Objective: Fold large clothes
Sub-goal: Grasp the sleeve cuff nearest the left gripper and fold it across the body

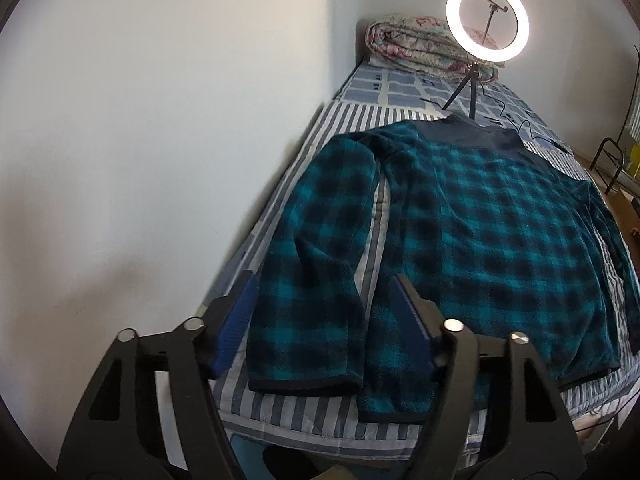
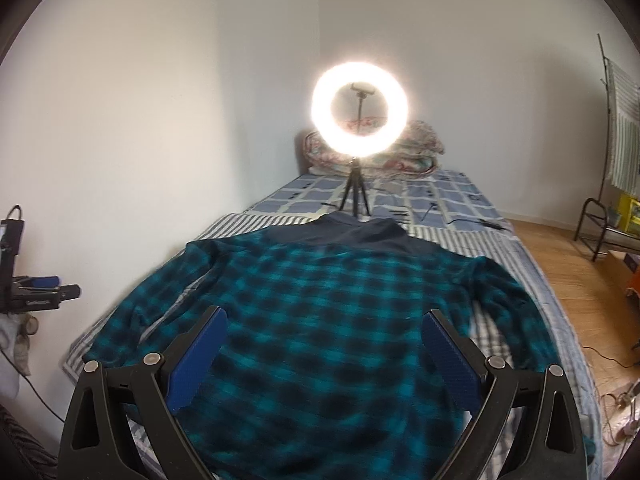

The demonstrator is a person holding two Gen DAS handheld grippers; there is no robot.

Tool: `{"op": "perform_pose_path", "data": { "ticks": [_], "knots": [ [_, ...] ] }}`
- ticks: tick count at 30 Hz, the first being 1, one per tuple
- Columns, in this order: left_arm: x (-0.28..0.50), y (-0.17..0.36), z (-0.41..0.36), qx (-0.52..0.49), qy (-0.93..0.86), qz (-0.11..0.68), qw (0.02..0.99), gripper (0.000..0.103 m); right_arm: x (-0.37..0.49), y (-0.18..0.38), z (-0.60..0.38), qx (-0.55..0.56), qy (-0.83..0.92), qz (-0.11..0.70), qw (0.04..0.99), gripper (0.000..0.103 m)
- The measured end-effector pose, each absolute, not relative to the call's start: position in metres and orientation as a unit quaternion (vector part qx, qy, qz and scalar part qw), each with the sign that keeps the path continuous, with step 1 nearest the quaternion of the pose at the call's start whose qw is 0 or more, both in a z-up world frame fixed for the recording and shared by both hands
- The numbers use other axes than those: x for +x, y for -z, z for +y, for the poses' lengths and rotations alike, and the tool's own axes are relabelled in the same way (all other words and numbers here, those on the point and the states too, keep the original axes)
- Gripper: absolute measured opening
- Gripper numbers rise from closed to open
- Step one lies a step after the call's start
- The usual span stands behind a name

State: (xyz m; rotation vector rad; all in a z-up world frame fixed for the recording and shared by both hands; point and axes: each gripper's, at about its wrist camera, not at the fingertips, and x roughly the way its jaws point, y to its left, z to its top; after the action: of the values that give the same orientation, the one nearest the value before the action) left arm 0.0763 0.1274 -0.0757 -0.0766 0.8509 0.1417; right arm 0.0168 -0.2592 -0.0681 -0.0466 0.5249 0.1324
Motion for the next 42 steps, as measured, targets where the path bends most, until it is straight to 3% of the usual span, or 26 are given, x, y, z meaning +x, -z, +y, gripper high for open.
{"op": "perform_pose_path", "data": {
  "ticks": [9, 24, 39, 41, 42],
  "knots": [
    [0.12, 0.129, 0.172, -0.116, -0.059, 0.49, 0.862, 0.036, 0.012, 0.095, -0.252, -0.066, -0.088, 0.294, 0.95, 0.098],
    [0.154, 0.184, 0.209, -0.128, -0.11, 0.533, 0.829, 0.036, -0.01, 0.086, -0.238, -0.097, -0.109, 0.267, 0.953, 0.098],
    [0.17, 0.199, 0.22, -0.165, -0.106, 0.543, 0.817, 0.035, 0.001, 0.097, -0.24, -0.077, -0.117, 0.299, 0.944, 0.098],
    [0.172, 0.2, 0.214, -0.154, -0.101, 0.545, 0.818, 0.02, 0.001, 0.097, -0.238, -0.081, -0.117, 0.297, 0.944, 0.098],
    [0.172, 0.2, 0.212, -0.149, -0.1, 0.545, 0.819, 0.005, 0.002, 0.097, -0.237, -0.082, -0.118, 0.297, 0.944, 0.098]
  ]
}}
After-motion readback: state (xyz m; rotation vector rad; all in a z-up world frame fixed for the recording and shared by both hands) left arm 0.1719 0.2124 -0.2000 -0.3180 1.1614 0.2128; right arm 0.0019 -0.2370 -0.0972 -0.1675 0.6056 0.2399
